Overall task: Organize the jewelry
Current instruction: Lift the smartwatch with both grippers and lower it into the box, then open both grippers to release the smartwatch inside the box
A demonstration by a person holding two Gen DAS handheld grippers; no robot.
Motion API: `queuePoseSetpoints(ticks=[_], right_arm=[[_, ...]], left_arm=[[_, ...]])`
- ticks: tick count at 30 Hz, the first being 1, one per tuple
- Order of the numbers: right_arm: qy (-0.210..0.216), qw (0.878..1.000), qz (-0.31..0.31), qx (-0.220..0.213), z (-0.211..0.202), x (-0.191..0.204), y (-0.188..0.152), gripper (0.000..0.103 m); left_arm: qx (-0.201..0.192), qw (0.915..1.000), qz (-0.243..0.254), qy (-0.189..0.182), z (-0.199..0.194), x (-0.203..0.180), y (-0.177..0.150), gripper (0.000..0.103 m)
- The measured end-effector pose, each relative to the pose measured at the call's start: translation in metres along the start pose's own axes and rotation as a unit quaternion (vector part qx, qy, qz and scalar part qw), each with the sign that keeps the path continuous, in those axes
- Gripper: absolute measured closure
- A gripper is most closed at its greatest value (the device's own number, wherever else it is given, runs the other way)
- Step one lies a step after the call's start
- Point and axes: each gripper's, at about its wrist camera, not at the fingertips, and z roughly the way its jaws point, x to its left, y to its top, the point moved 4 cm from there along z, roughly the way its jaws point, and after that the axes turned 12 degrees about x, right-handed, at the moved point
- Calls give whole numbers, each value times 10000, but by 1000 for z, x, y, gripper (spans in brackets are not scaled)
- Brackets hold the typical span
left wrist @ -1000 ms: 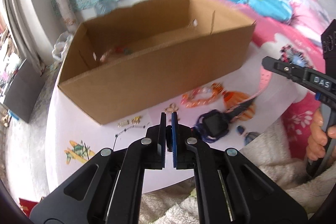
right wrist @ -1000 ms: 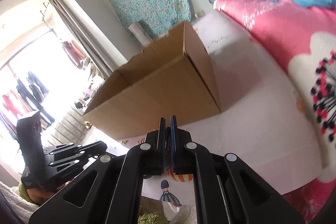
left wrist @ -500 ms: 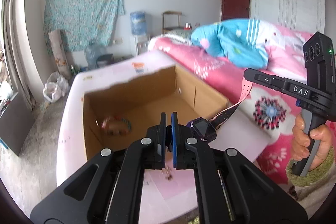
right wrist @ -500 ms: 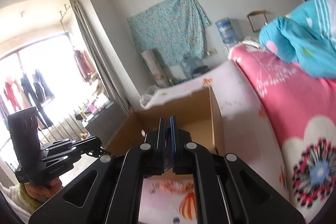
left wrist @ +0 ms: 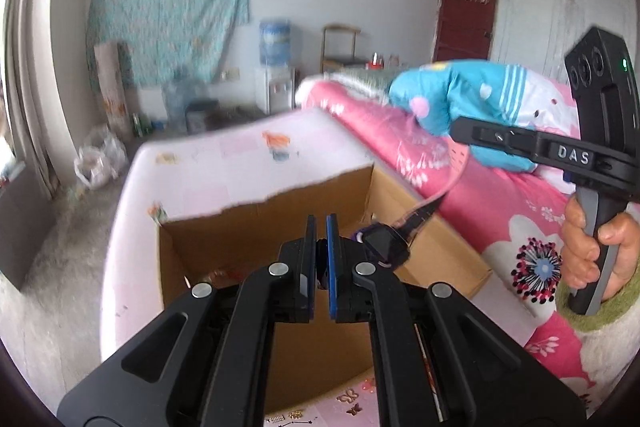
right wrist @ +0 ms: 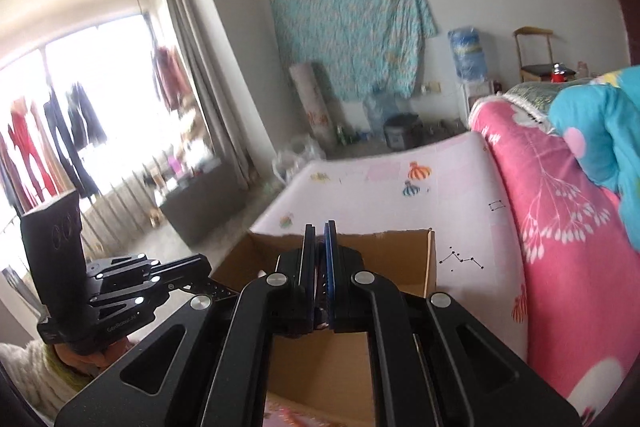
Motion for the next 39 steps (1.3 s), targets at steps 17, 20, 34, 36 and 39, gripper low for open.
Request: queuePoseSetpoints(ticks=[17,20,34,36,39], right_arm=[[-1715,9483,-1251,2360,154,-1,-3,98],[-1885,9444,-1339,2340,161,-6,3,98],[-1975,9576,-1018,1834,134,-14,30,93],[-1863,9623,-1006,1706,122,-8,35,91],[-1410,9612,-1227,2029,121,7,32,62]], left_arm=[[2015,9759,-691,-472,114,48,-29,94],[2005,9736,-893,-622,114,55,-31,94],[971,9924,-600,-468,33,55,-41,78],[786,9947,-519,-404,17,54,-47,74],[536,9969,-484,-305,-4,55,-60,65]])
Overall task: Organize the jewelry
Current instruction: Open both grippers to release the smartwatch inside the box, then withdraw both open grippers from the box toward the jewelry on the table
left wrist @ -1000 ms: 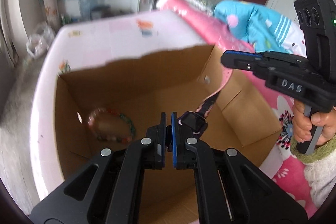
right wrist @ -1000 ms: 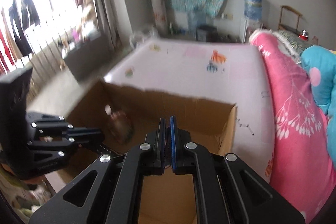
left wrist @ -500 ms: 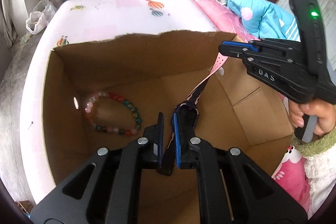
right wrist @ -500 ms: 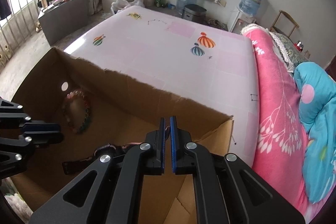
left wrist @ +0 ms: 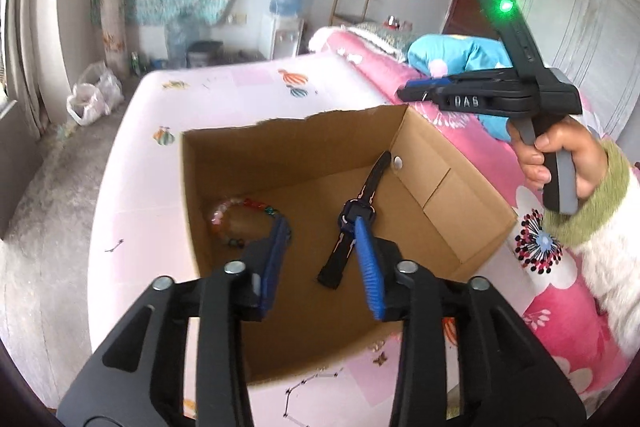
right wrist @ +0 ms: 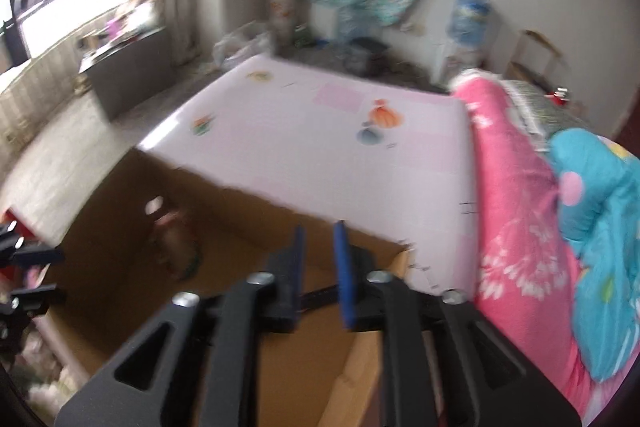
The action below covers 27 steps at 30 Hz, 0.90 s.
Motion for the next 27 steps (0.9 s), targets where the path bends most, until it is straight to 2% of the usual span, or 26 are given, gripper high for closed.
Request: queuePoseSetpoints(ticks=[2,5,12,13,14,17,19,27], right_arm=[[184,9987,-386,268,7,17,-7,57],[228,9923,-884,835,30,43,-23,57],[337,9759,-912,1953,83,51,-44,57],[402,9731,-837,2110,91,49,-44,59],[461,9698,-817,2251,97,48,-45,67],[530,9632,-845,2496,110,50,-49,72],[475,9586,-899,2661,117,52,-51,77],[482,9577,-798,2724,125,50,-37,77]], left_arm=[[-118,9999,-10,46,-9,2,-10,57],[-215,9996,-151,110,-19,8,-25,51],[-489,9973,-494,228,-35,31,-61,40],[-484,9969,-561,256,-34,35,-67,39],[-466,9966,-613,276,-33,39,-72,39],[-484,9944,-851,405,-33,49,-87,39],[-439,9936,-991,330,-31,55,-95,39],[-377,9936,-1029,286,-22,58,-101,39]])
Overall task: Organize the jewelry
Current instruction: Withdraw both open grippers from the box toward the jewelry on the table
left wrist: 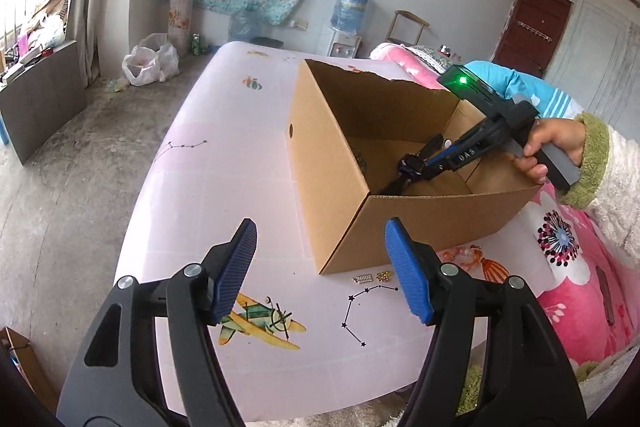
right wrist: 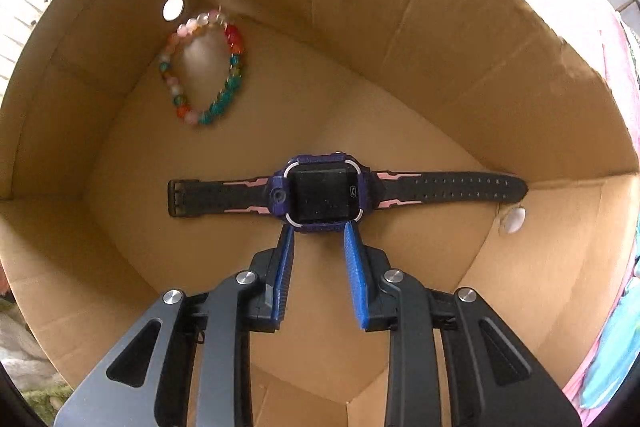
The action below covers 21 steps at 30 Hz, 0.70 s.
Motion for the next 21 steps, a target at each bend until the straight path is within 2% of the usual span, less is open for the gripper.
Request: queuePoseSetpoints(ticks=[4,7,11,15,19,21], right_arm=[[73,9999,89,-115,-4,-1,10,77],[-56,9996,162,-208,-7,-4,17,77],[75,9986,262,-452,-26,-11,16,76],[204,9910,400,-1259,-75,-13,-11,73],[524,9659,515,-2481,-136,-5,-75,64],[783,9538,498,-2858,-153,0,-104,60]], left_arm=[[-47,9999,75,70,-1,-1,-1,39],[-15,10000,40,68,-1,1,-4,39],[23,9999,-28,96,-3,2,-10,39],[66,9998,-47,192,-5,2,-18,39],[195,9995,-49,263,-3,2,-28,39],[274,9992,-41,294,1,1,-31,39]])
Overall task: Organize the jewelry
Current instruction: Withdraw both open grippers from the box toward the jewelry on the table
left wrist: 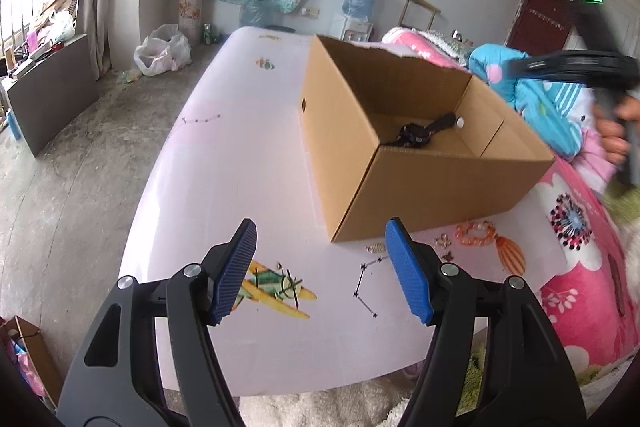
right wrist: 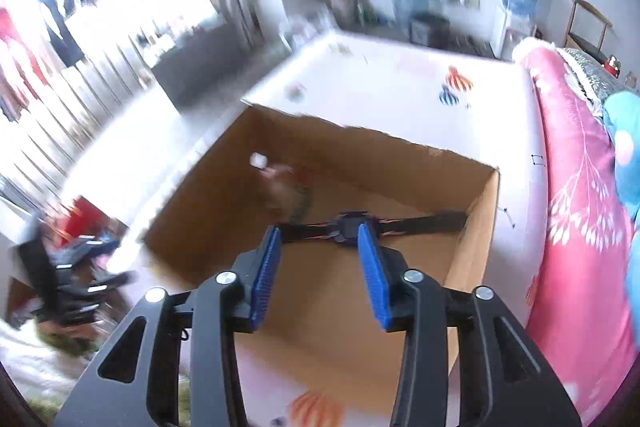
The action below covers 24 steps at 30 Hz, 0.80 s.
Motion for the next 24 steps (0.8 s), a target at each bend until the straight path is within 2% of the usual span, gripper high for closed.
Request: queuePoseSetpoints(ticks=[1,3,6,9,11,15,18,23,24], right_arm=[[261,9995,41,-187,-15,5,-18,60],[626,9976,144,-264,-20,3,-43,60],[1066,9933,450,-61,8,13,-79,60],[1375,9855,962,262,37,-2,-112,60],[1329,9816,1332,326,50,-3,-134,60],[991,9770,1883,126,66,-36,-130,60],[1093,9724,2062,-55,63,-43,-126,60],[832,9736,2119,-193,73,-47,-114,60],[760,9745,2102,-194,73,-45,-117,55]], left_arm=[[23,10000,2,8,2,0,1,39],[85,9999,22,69,8,-3,4,39],[117,9997,106,170,17,-9,12,39],[161,9994,207,227,27,-16,20,39],[220,9990,228,302,35,-19,26,39],[268,9988,292,296,42,-21,34,38],[126,9984,330,449,43,-20,42,37],[55,9989,2,462,45,-14,53,38],[76,9992,-17,404,44,-14,52,39]])
